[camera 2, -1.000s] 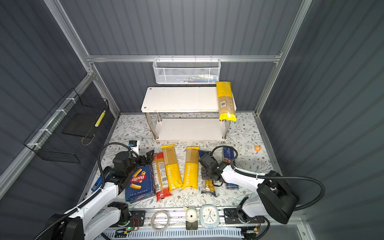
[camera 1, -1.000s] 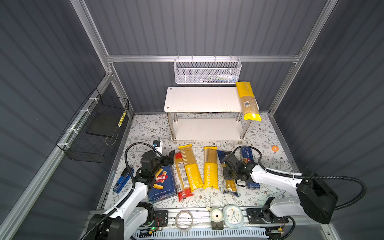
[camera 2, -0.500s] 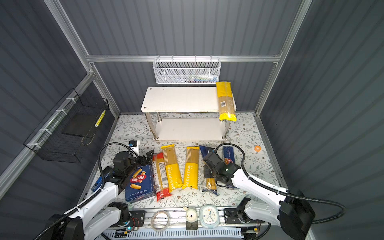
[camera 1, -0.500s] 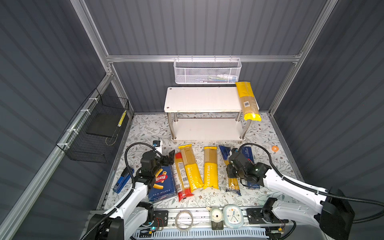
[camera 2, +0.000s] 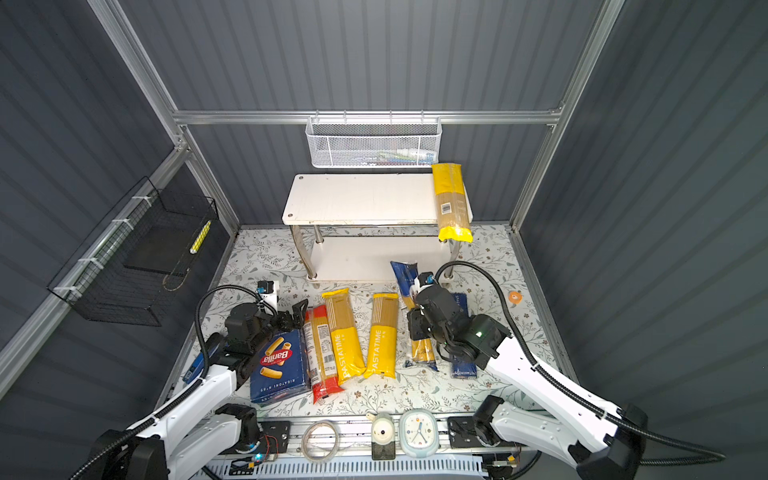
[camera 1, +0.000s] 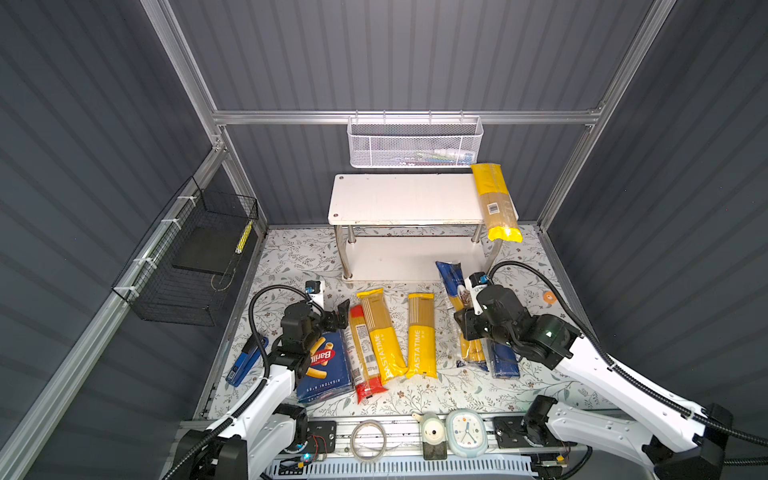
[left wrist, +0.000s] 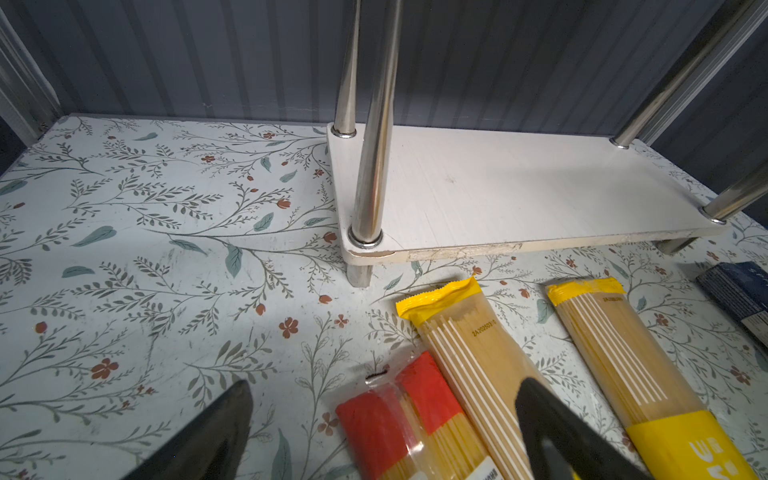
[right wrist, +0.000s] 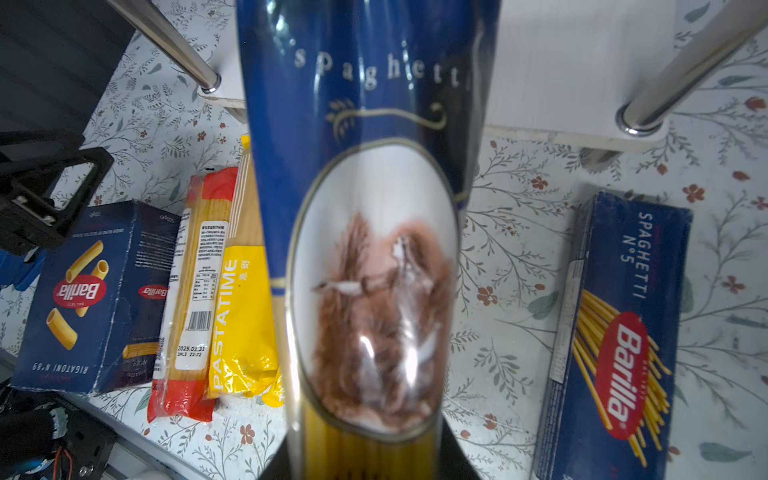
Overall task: Place and organize the pasta boxes and bags onto the shelf
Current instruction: 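Lift the Ankara bag upright with the right gripper toward the top shelf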
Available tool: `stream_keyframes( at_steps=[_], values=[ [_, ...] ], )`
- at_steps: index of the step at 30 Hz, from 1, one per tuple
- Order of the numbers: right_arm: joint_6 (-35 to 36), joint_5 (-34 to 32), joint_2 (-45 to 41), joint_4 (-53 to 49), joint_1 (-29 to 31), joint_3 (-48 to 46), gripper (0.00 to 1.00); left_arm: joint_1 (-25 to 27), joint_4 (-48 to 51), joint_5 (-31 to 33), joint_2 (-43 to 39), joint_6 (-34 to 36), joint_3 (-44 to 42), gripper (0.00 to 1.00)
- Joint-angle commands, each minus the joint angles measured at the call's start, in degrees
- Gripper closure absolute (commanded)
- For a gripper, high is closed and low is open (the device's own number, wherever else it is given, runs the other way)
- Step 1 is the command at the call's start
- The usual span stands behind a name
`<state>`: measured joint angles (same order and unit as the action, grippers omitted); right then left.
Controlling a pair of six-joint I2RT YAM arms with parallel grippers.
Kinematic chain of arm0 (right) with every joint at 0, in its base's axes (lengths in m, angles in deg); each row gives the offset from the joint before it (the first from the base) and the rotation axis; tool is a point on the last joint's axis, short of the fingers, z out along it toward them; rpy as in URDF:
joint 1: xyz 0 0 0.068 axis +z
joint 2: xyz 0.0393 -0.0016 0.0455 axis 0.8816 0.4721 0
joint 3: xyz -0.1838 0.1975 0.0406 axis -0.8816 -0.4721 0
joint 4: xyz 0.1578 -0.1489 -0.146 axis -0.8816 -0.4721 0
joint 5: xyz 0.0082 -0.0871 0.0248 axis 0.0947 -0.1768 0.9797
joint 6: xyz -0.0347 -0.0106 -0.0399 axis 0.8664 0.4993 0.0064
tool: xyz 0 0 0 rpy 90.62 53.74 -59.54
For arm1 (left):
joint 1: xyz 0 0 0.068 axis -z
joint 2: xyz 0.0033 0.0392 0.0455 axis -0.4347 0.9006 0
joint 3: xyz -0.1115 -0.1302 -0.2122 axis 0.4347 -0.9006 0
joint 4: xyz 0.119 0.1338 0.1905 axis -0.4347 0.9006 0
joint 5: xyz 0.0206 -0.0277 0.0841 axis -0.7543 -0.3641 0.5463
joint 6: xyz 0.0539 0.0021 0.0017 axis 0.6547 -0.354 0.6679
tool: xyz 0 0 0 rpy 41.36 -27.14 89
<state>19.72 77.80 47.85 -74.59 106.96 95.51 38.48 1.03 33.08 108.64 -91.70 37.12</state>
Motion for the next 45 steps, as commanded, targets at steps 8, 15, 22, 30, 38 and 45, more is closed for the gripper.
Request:
stream_keyframes(
  at_steps=[8, 15, 22, 30, 38, 45],
  values=[
    [6.2, -1.9, 0.3, 1.9, 0.5, 11.2, 0.89, 0.2, 1.0, 0.5, -0.1, -0.5, 0.2, 0.0],
    [10.2, -7.5, 4.1, -1.5, 0.3, 21.5, 0.87, 0.2, 1.0, 0.5, 0.0, -0.5, 0.2, 0.0],
    [13.2, -5.5, 9.6, -0.3, -2.9, 28.8, 0.87, 0.2, 1.0, 0.5, 0.0, -0.5, 0.2, 0.01],
    [16.5, -2.8, 15.8, 0.9, -7.7, 37.3, 0.86, 0.2, 1.1, 0.6, 0.2, -0.5, 0.3, 0.0],
    [17.8, 0.2, 20.0, 1.6, -11.6, 42.7, 0.86, 0.2, 1.0, 0.6, 0.1, -0.5, 0.3, 0.0],
    [19.4, 1.4, 24.6, 0.2, -14.5, 50.1, 0.86, 0.2, 1.0, 0.6, 0.1, -0.5, 0.3, 0.01]
  ],
)
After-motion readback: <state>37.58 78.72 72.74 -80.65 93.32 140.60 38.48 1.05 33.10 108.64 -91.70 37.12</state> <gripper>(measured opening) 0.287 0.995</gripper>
